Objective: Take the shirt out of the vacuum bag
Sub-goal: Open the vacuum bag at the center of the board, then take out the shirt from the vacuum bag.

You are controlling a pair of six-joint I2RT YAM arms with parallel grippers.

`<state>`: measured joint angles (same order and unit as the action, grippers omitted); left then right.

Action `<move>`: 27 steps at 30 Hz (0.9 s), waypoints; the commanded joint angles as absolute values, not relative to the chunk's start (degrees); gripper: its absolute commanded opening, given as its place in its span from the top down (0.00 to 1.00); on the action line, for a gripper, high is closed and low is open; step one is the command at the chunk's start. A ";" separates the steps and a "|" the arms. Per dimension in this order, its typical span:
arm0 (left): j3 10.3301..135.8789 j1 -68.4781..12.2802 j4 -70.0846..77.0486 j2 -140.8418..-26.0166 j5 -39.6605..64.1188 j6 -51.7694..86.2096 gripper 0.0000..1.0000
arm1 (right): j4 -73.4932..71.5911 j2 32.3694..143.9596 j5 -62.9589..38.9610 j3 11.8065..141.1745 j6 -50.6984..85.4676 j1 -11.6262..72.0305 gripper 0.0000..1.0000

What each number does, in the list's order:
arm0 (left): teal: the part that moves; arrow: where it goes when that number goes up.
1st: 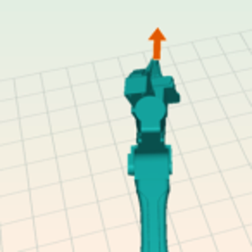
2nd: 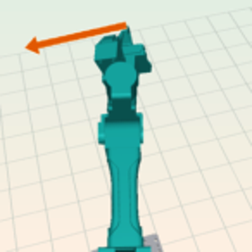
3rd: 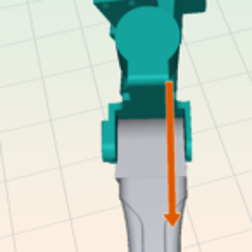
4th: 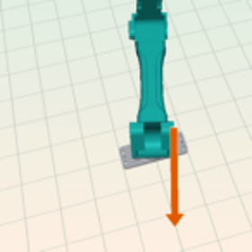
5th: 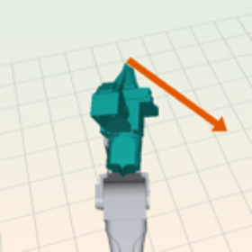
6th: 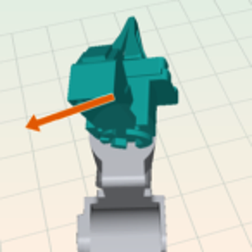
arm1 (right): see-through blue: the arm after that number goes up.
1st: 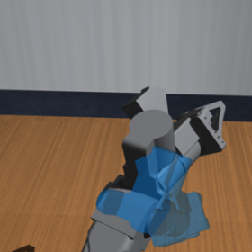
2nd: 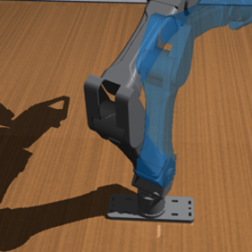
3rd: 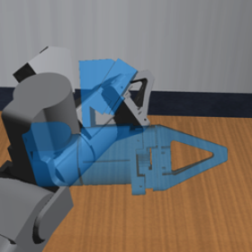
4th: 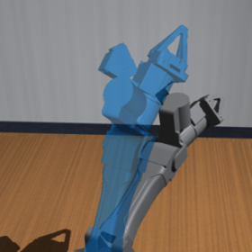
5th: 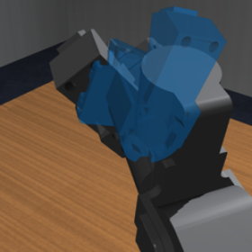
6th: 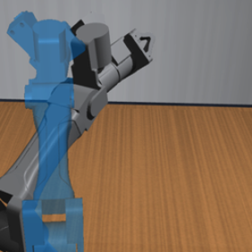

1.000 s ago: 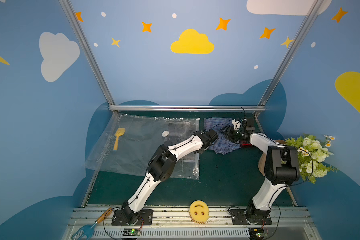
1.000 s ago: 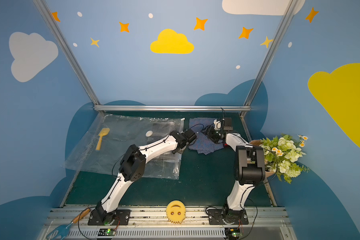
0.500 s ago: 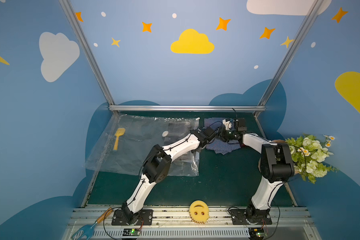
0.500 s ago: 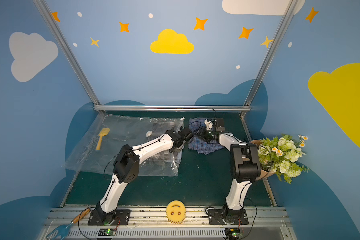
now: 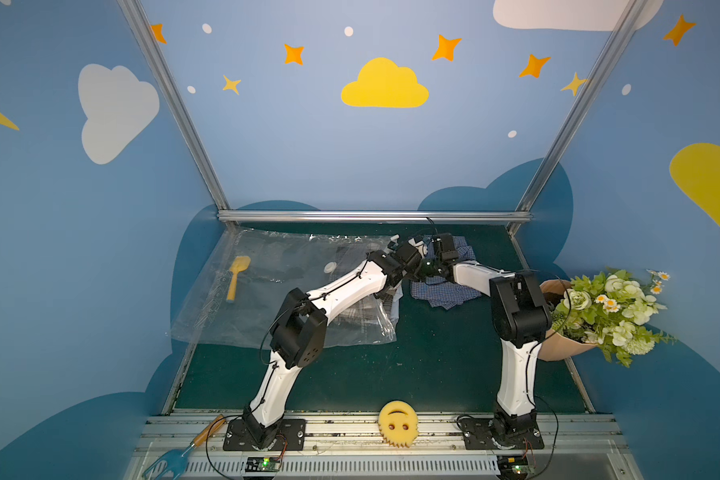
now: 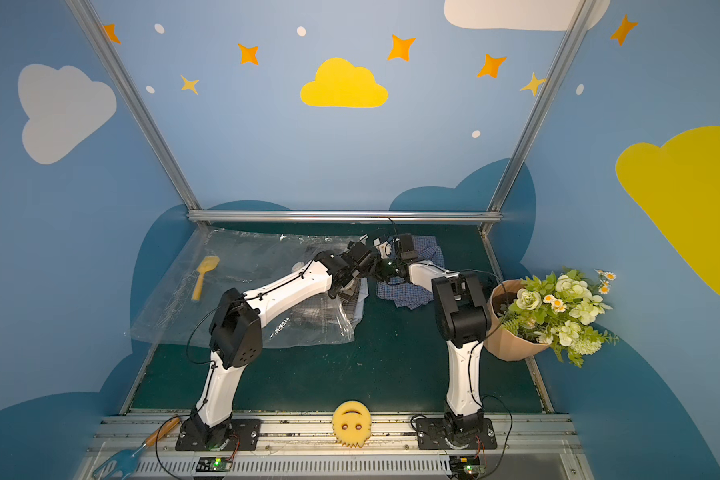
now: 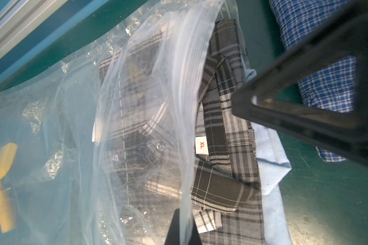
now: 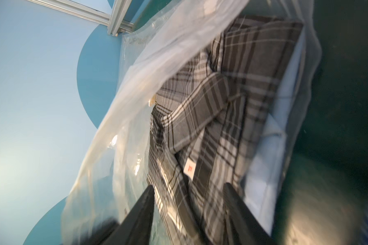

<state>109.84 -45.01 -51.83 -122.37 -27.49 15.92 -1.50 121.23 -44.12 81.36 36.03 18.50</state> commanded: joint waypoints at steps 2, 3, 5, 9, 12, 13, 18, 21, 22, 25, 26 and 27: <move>108.91 -44.62 -51.47 -119.12 -27.65 16.44 0.96 | -0.70 123.72 -43.14 84.00 35.97 18.63 0.50; 108.72 -44.58 -51.33 -118.80 -27.55 16.44 0.97 | -0.70 123.91 -42.79 84.07 35.91 18.65 0.50; 108.26 -44.28 -51.03 -118.37 -27.27 16.49 0.97 | -0.29 124.43 -42.22 84.54 35.57 18.68 0.50; 107.47 -44.00 -50.50 -117.95 -26.82 16.60 0.97 | 0.31 125.66 -41.84 85.46 35.23 18.77 0.50; 107.47 -43.85 -50.28 -117.70 -26.22 16.61 0.97 | 0.61 126.80 -41.97 86.24 35.08 18.97 0.50; 107.40 -43.77 -50.19 -117.72 -26.19 16.61 0.97 | 0.81 127.18 -41.84 86.62 34.89 19.15 0.50; 107.18 -43.57 -50.10 -117.69 -25.76 16.53 0.97 | 1.72 129.06 -41.33 88.06 34.61 19.30 0.50; 106.83 -43.58 -49.76 -117.35 -25.66 16.68 0.97 | 1.78 129.73 -41.03 88.41 34.72 19.51 0.49; 106.80 -43.55 -49.75 -117.30 -25.64 16.68 0.97 | 2.03 129.97 -40.96 88.75 34.59 19.60 0.47; 106.87 -43.30 -49.66 -117.10 -25.31 16.69 0.97 | 2.35 130.39 -40.69 89.03 34.29 19.94 0.42; 106.77 -43.28 -49.66 -117.11 -25.24 16.70 0.97 | 2.50 130.40 -40.58 89.03 34.27 20.03 0.42; 106.72 -43.29 -49.66 -117.00 -25.25 16.70 0.97 | 2.38 130.37 -40.58 88.87 34.35 20.10 0.42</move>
<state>107.02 -43.68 -49.54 -119.44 -25.23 16.36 1.04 129.36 -41.39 87.68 35.27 19.49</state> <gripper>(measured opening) 0.047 0.577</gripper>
